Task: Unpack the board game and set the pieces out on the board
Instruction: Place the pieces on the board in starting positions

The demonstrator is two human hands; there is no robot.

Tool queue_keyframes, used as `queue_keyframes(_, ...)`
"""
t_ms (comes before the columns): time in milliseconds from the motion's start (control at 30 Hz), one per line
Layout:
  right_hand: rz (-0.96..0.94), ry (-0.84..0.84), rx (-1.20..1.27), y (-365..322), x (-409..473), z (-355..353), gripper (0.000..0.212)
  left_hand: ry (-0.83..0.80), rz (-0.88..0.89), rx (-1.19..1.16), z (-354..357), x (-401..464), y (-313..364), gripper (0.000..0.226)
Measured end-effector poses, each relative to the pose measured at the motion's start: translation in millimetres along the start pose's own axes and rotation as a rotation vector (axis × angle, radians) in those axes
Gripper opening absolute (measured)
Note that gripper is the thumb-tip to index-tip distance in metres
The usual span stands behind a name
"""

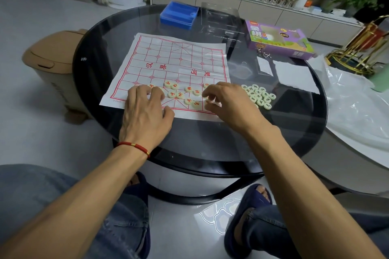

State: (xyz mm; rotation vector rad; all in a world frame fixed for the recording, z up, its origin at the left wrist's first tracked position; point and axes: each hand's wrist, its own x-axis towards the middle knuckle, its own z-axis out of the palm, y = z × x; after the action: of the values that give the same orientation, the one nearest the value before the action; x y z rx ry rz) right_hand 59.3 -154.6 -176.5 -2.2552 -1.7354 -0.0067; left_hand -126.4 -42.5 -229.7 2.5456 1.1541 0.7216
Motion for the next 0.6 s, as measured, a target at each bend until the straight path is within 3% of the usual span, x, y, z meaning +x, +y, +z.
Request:
queue_keyframes(167, 0.016, -0.013, -0.014, 5, -2, 5, 0.033, 0.006, 0.007, -0.006, 0, 0, 0, 0.034)
queue_keyframes(600, 0.125, 0.068, -0.01, 27, -26, -13, 0.021, -0.035, 0.067, 0.066, -3, -2, 1, 0.028)
